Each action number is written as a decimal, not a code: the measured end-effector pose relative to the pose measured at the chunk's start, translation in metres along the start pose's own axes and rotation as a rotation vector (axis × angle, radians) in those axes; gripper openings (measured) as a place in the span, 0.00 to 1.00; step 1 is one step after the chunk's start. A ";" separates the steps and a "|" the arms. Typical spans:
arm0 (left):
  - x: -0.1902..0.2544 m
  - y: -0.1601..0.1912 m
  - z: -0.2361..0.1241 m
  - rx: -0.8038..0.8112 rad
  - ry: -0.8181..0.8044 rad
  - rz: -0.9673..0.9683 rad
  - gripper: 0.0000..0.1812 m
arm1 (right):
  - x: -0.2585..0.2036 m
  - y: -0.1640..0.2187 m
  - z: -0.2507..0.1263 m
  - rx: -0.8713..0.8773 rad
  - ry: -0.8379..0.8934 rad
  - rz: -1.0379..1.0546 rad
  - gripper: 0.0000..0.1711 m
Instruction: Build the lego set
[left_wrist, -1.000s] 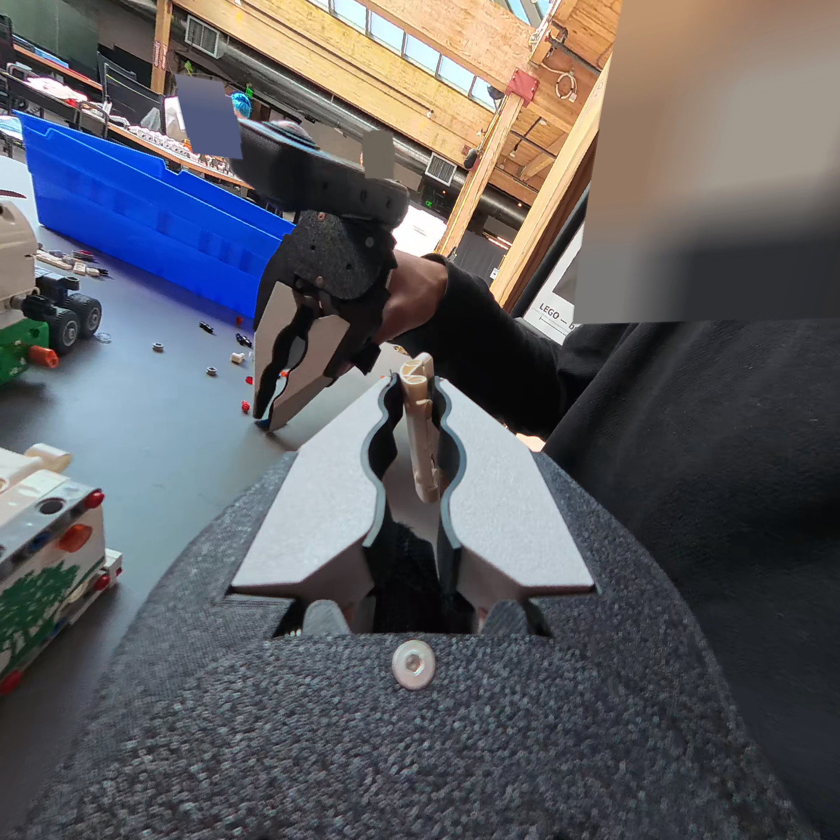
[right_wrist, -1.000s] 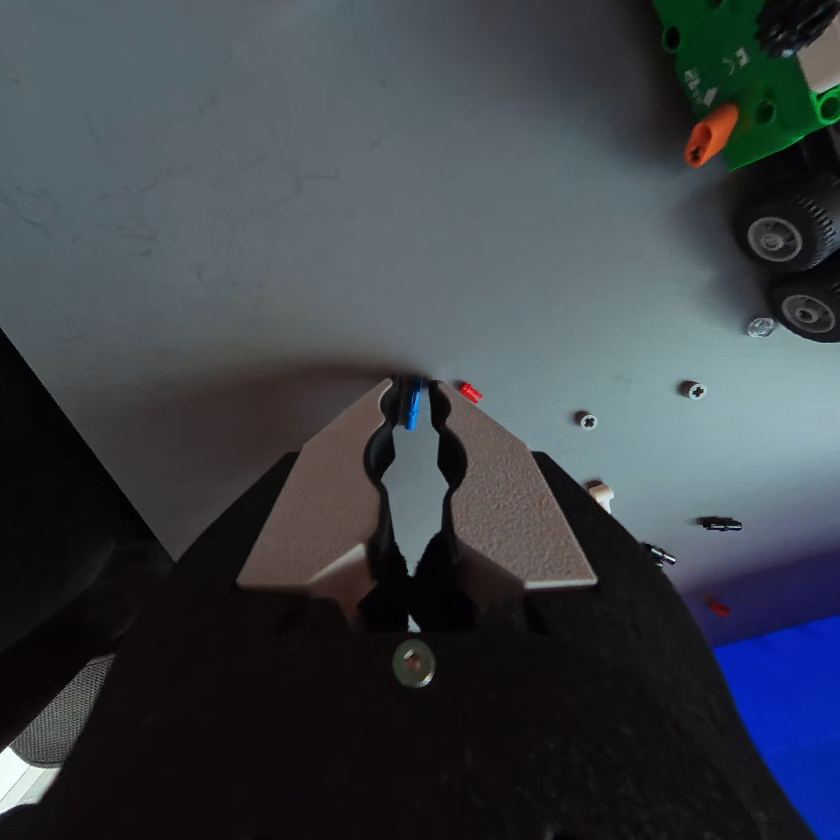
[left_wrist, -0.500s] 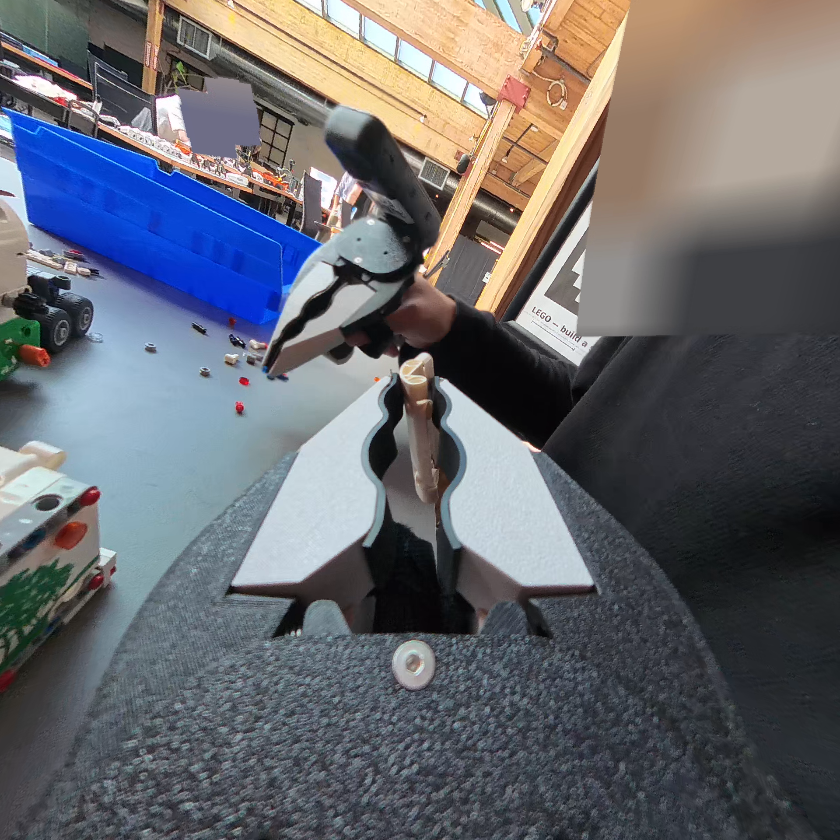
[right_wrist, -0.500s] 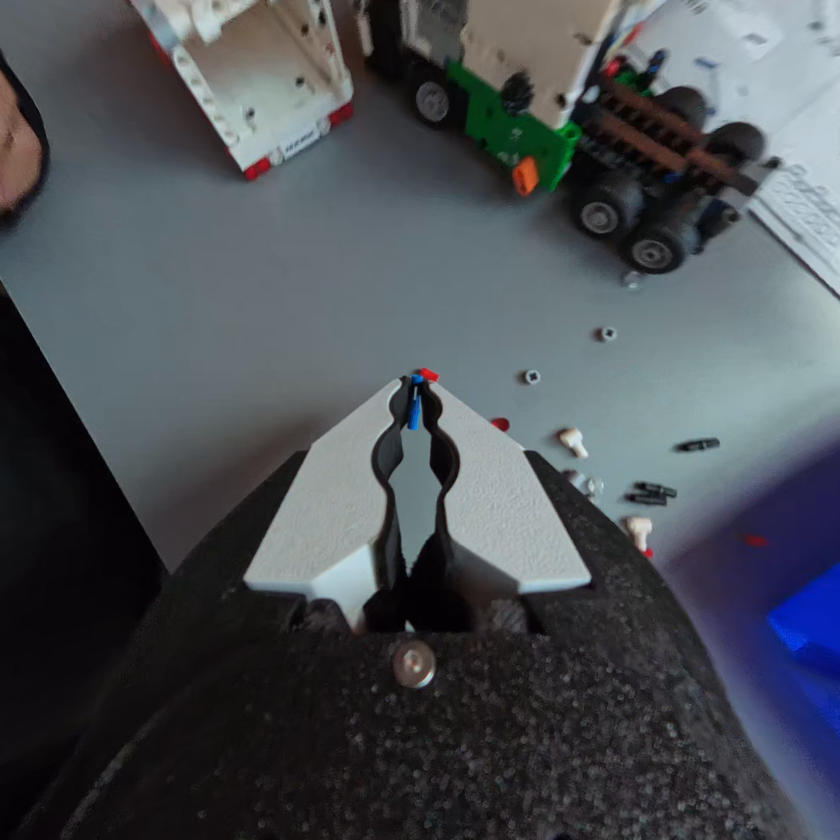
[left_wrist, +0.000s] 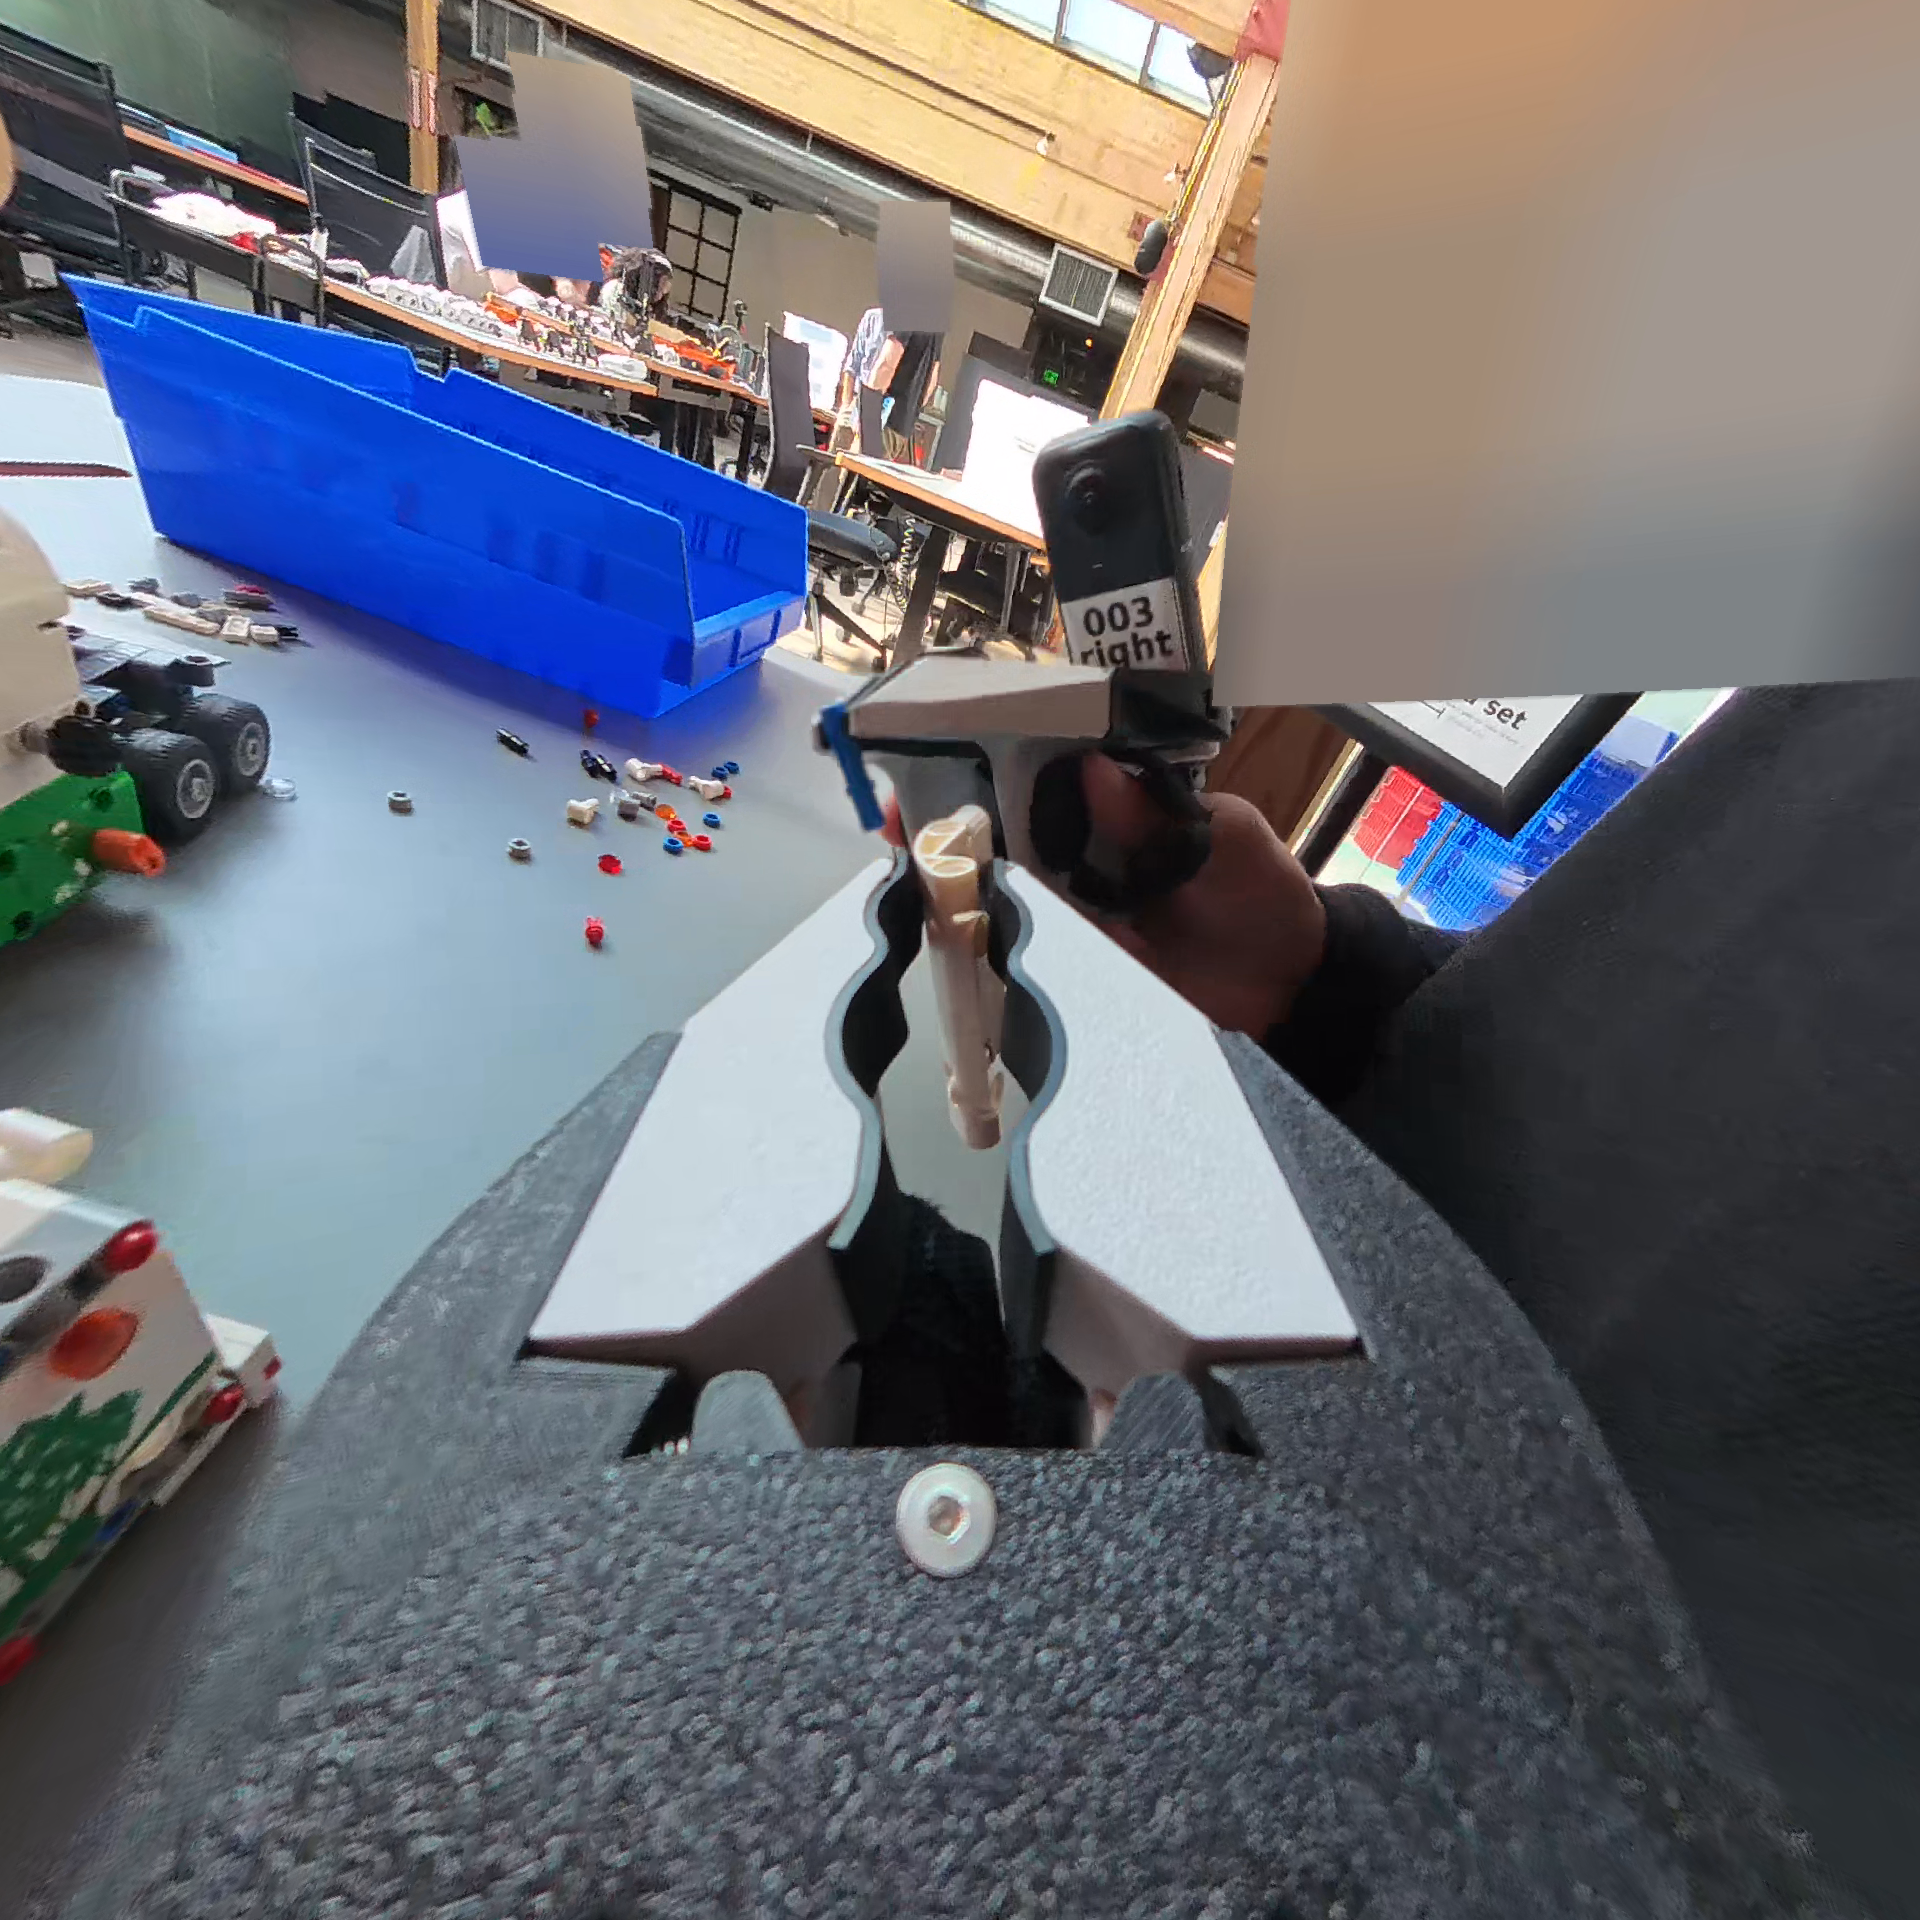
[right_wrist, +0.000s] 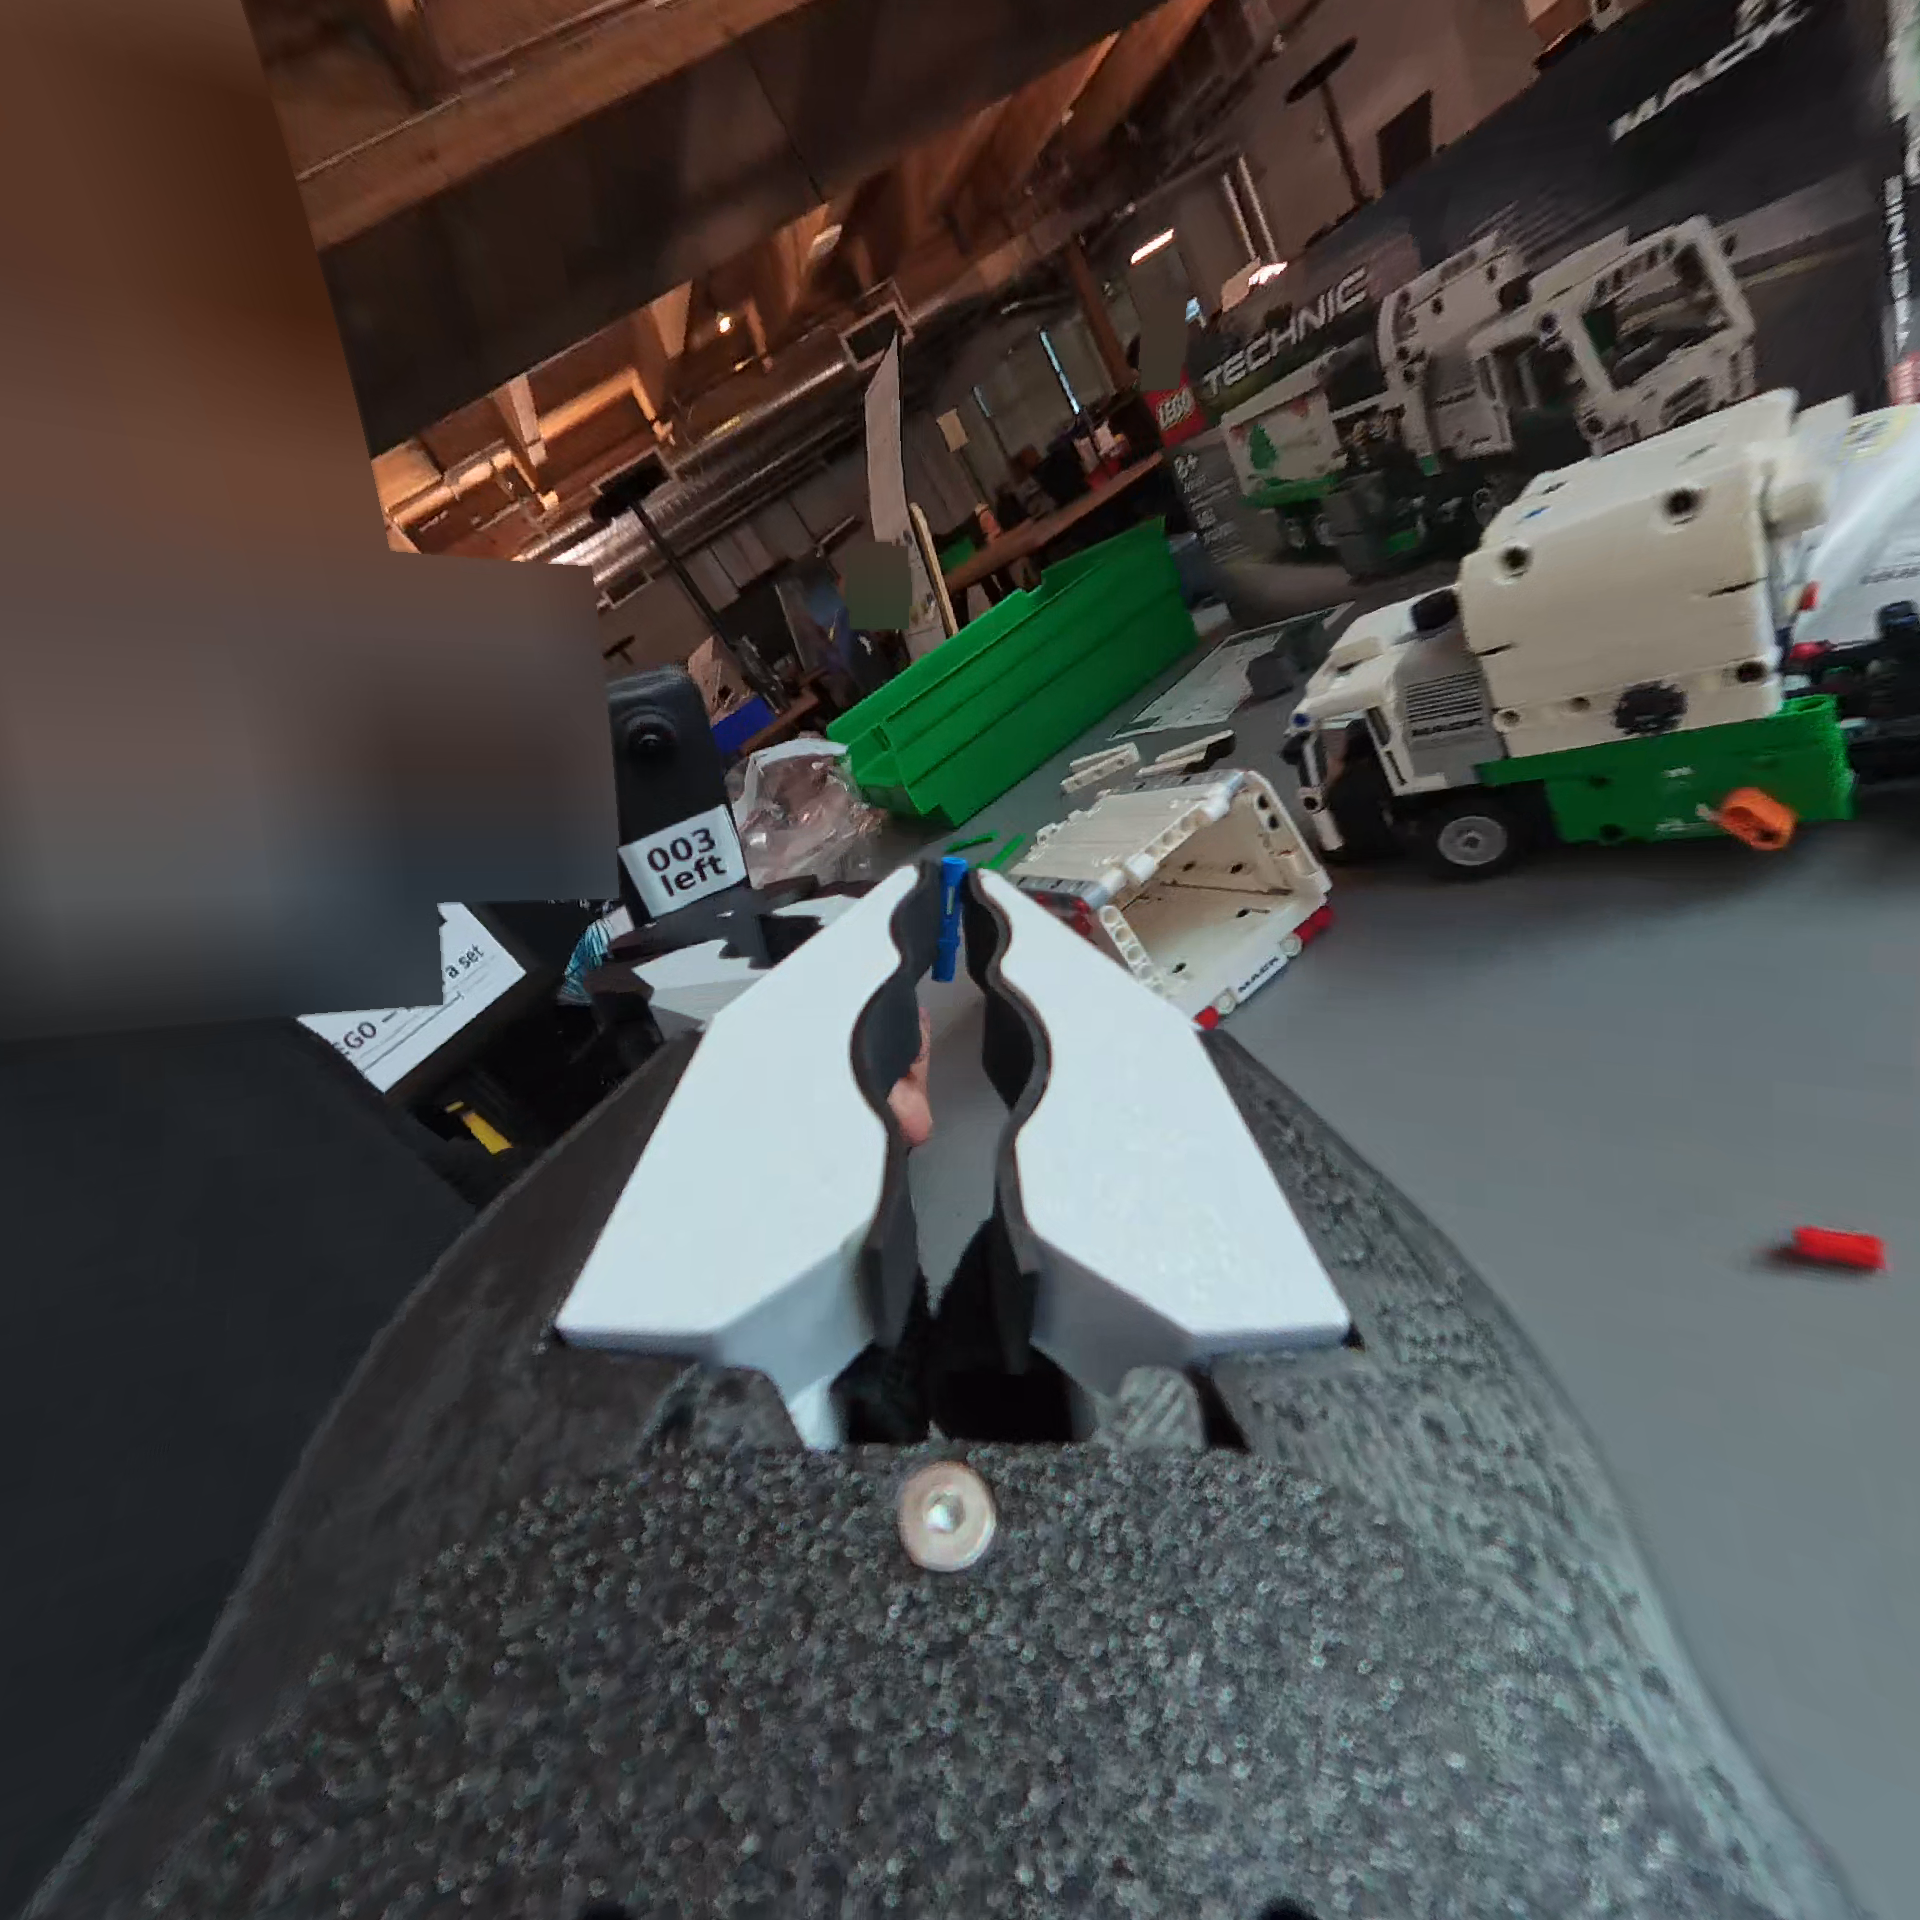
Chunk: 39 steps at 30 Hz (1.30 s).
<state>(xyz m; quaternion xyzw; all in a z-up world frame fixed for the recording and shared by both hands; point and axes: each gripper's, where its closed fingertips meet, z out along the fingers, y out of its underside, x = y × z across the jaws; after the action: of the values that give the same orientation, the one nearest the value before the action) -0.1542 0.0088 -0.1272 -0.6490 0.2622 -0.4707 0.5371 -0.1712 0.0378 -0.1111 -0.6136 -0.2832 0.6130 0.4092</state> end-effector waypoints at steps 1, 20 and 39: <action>-0.001 -0.001 -0.001 0.011 -0.001 -0.007 0.05 | -0.005 0.002 0.006 -0.016 -0.015 -0.012 0.01; -0.004 -0.004 -0.006 0.029 -0.028 -0.005 0.05 | -0.012 0.008 -0.009 -0.017 -0.054 0.039 0.01; -0.006 -0.001 -0.010 0.001 -0.041 0.040 0.05 | 0.120 0.028 -0.149 -1.044 0.584 -0.345 0.02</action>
<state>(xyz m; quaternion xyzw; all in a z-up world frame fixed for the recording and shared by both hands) -0.1658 0.0097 -0.1279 -0.6530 0.2640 -0.4463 0.5519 -0.0180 0.1022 -0.2107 -0.8204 -0.5172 0.1256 0.2090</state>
